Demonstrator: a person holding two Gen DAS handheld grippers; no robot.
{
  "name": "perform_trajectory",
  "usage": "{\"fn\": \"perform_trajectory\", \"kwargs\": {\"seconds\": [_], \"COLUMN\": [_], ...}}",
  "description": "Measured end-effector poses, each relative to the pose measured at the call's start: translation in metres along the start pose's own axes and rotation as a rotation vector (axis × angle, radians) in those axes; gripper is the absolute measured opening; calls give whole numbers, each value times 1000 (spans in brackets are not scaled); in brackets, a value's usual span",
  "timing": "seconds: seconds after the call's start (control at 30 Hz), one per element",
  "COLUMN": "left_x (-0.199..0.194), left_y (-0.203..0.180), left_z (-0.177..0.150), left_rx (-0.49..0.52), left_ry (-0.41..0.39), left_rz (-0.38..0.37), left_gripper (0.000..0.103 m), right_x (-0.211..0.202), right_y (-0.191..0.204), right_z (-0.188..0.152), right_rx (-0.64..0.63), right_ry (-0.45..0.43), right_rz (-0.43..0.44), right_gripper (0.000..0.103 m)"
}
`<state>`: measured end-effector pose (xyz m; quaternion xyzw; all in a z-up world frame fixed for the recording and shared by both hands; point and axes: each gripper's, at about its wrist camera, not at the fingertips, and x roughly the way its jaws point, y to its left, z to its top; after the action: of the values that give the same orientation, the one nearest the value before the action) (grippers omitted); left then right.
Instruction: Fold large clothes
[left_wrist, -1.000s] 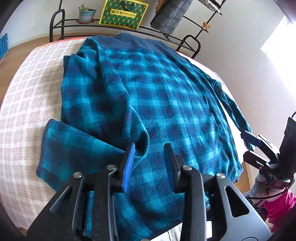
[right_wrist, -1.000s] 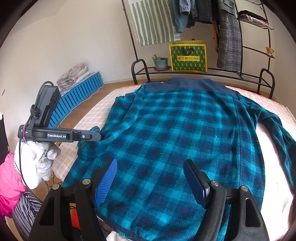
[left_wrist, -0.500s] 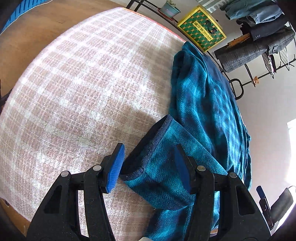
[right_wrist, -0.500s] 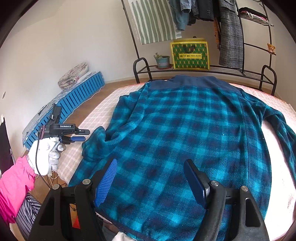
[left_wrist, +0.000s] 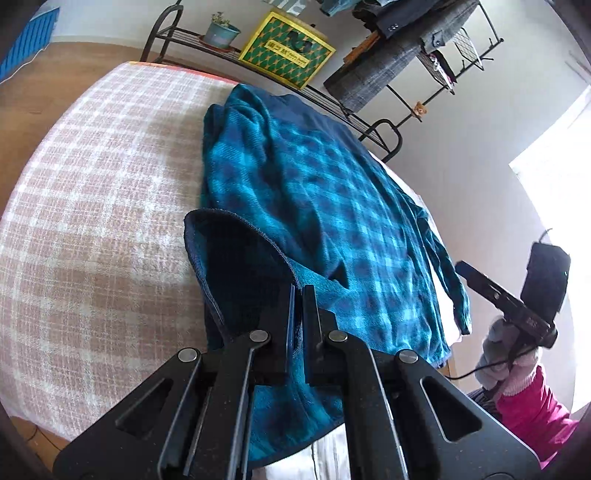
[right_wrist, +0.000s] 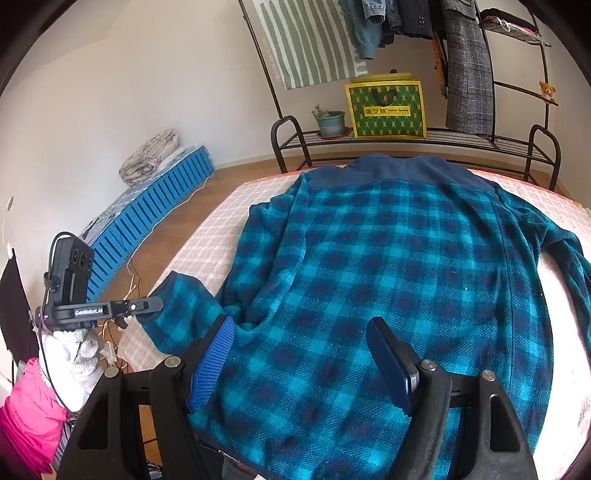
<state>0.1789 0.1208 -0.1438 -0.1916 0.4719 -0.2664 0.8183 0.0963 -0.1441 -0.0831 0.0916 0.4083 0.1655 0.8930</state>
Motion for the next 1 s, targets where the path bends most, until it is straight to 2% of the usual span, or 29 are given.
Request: {"fn": "perform_trajectory", "kwargs": {"seconds": [0.1, 0.13, 0.23, 0.33, 0.4, 0.43, 0.53, 0.57, 0.6, 0.67, 0.7, 0.8, 0.93, 0.97, 1.0], "left_x": [-12, -14, -23, -39, -50, -55, -55, -50, -46, -33, -25, -4, 21, 24, 25], "left_y": [-33, -41, -63, -74, -65, -54, -15, 1, 16, 45, 57, 78, 92, 87, 79], "left_z": [-24, -33, -59, -77, -76, -71, -49, -40, -34, -25, -22, -21, -31, -33, -35], "left_rx": [107, 125, 167, 167, 118, 87, -9, -43, -85, -164, -189, -206, -245, -217, -181], "left_ry": [29, 53, 109, 101, 61, 39, -18, -20, -13, 24, 52, 121, 202, 213, 225], "left_rz": [-12, -37, -115, -165, -149, -129, -10, 17, 40, 52, 51, 131, 112, 104, 106], "left_gripper": [1, 1, 1, 2, 10, 11, 14, 24, 42, 62, 62, 62, 61, 41, 15], "right_x": [19, 26, 55, 92, 119, 132, 171, 184, 197, 222, 232, 256, 280, 284, 286], "right_y": [11, 17, 44, 70, 86, 93, 115, 119, 123, 126, 127, 127, 125, 125, 125], "right_z": [25, 34, 57, 72, 79, 81, 84, 84, 84, 82, 81, 75, 71, 71, 71], "right_rx": [-24, -39, -119, -169, -185, -195, -226, -230, -233, -234, -231, -232, -239, -240, -248], "right_ry": [44, 56, 102, 170, 215, 237, 302, 320, 339, 380, 396, 431, 465, 475, 480], "right_rz": [37, 44, 71, 93, 81, 72, 59, 36, 14, -25, -37, -73, -139, -146, -153], "right_gripper": [77, 77, 77, 76, 71, 70, 68, 68, 68, 68, 67, 63, 63, 62, 60]}}
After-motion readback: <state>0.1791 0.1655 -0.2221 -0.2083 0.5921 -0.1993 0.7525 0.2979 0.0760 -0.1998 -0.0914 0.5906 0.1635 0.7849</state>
